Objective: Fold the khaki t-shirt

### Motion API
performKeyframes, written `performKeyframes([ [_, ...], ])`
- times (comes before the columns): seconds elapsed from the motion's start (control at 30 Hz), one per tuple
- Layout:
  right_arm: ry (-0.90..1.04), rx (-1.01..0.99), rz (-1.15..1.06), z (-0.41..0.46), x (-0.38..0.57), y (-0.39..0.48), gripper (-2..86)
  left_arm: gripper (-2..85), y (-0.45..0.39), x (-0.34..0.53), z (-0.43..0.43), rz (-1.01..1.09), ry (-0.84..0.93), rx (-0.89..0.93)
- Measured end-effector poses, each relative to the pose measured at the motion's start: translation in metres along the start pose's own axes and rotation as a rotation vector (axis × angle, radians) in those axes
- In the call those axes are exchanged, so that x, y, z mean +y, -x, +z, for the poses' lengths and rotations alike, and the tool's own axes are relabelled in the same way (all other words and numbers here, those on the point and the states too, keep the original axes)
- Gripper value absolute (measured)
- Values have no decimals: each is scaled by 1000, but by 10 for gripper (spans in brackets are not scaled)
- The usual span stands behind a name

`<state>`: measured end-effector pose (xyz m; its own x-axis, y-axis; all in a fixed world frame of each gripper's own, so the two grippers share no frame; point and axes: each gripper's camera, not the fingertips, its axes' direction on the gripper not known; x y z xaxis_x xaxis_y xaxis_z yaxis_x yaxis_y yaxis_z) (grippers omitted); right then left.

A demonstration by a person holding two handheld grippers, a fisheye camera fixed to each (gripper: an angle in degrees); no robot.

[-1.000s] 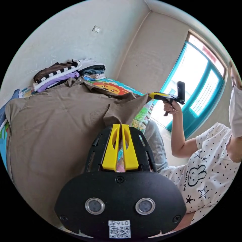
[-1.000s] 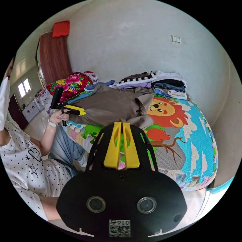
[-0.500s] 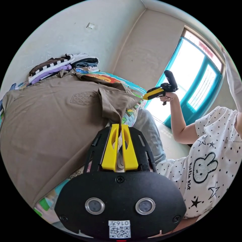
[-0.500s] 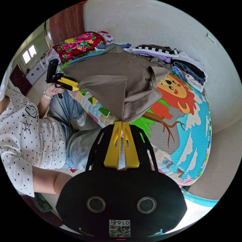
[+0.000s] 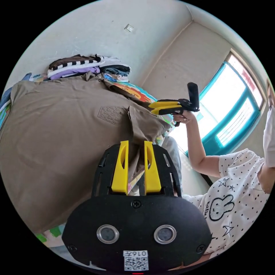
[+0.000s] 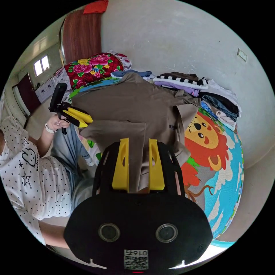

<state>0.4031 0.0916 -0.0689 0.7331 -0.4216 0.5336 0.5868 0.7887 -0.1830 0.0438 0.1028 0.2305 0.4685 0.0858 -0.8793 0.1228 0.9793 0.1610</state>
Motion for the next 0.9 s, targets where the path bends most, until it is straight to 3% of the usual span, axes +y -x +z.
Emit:
performKeyframes([
  [0.1, 101, -71, 54, 31, -21, -22, 95, 52, -16, -2, 6, 66, 17, 58],
  [0.3, 102, -77, 54, 39, -20, -29, 47, 61, -67, 7, 1, 285, 63, -126],
  [0.43, 66, -53, 78, 33, -15, -35, 50, 74, -57, 10, -1, 222, 43, -280],
  [0.63, 73, -47, 60, 37, -20, -35, 66, 83, -58, 5, 12, 237, 46, -163],
  [0.77, 90, -66, 46, 44, -26, -34, 67, 51, -58, 2, 26, 231, 81, -263],
  [0.9, 102, -36, 8, 47, -26, -30, 29, -5, -53, 13, 5, 200, -36, -326],
])
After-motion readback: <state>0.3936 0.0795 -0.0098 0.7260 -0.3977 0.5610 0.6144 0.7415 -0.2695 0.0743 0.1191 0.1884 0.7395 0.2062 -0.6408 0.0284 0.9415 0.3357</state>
